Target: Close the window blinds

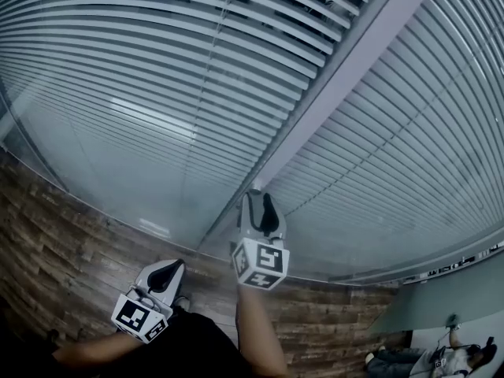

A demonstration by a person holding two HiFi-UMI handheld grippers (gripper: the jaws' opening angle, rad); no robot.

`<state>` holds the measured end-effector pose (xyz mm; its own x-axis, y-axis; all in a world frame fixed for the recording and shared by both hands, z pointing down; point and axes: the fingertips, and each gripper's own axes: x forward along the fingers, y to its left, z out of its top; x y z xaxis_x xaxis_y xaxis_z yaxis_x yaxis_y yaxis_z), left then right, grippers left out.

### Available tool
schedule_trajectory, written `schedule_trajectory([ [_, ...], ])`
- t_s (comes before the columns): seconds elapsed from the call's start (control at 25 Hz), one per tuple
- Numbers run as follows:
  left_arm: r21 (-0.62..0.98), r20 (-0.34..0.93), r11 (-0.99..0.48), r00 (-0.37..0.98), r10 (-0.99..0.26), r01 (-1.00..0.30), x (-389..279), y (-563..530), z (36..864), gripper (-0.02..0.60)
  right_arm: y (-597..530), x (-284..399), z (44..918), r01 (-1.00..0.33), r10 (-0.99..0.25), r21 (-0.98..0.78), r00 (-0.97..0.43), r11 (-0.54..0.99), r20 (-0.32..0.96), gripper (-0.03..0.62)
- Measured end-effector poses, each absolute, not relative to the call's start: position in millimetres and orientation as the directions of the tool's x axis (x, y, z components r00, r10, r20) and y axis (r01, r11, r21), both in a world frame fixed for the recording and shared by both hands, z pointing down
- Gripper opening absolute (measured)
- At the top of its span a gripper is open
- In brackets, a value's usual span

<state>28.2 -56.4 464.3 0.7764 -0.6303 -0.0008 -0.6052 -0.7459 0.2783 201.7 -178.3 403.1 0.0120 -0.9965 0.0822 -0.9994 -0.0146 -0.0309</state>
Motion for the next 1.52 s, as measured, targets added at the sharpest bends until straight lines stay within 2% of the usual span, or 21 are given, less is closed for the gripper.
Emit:
schedule_trajectory([
  [0.16, 0.276, 0.002, -0.737, 0.767, -0.642, -0.617, 25.1, -55.6, 464.1, 0.0, -182.3, 207.3, 406.9, -0.986, -0.996, -0.157, 0.036, -0.049, 0.082, 0.17],
  [0.52, 0.28, 0.003, -0.726, 0.757, -0.653, -0.628, 17.1, -57.1, 457.0, 0.0, -189.0, 207.2, 400.5, -0.987, -0.993, -0.133, 0.085, -0.095, 0.079, 0.127],
  [0.8, 0.288, -0.004, -0.726, 0.757, -0.654, -0.625, 14.5, -55.6, 457.6, 0.0, -189.8, 204.1, 399.5, -0.985, -0.987, 0.157, 0.095, -0.074, 0.132, 0.119],
  [0.88, 0.288, -0.005, -0.726, 0.757, -0.654, -0.625, 14.8, -55.3, 456.6, 0.0, -189.3, 203.7, 398.8, -0.962, -0.983, 0.265, 0.11, -0.069, 0.145, 0.098],
  [1.08, 0.288, -0.005, -0.733, 0.764, -0.645, -0.616, 16.3, -54.3, 459.9, 0.0, -190.8, 201.3, 405.0, -0.878, -0.974, 0.478, 0.132, -0.029, 0.183, 0.097],
  [1.2, 0.29, -0.008, -0.736, 0.767, -0.642, -0.612, 15.3, -52.0, 459.3, 0.0, -190.3, 199.5, 405.0, -0.803, -0.969, 0.596, 0.151, -0.006, 0.194, 0.098],
  [1.4, 0.297, -0.01, -0.735, 0.767, -0.641, -0.61, 11.5, -52.0, 460.5, 0.0, -191.7, 195.2, 407.0, -0.567, -0.961, 0.821, 0.186, 0.063, 0.202, 0.101],
  [1.52, 0.297, -0.009, -0.74, 0.773, -0.634, -0.604, 13.0, -49.6, 461.3, 0.0, -192.0, 195.7, 410.3, -0.536, -0.961, 0.842, 0.197, 0.058, 0.192, 0.103],
])
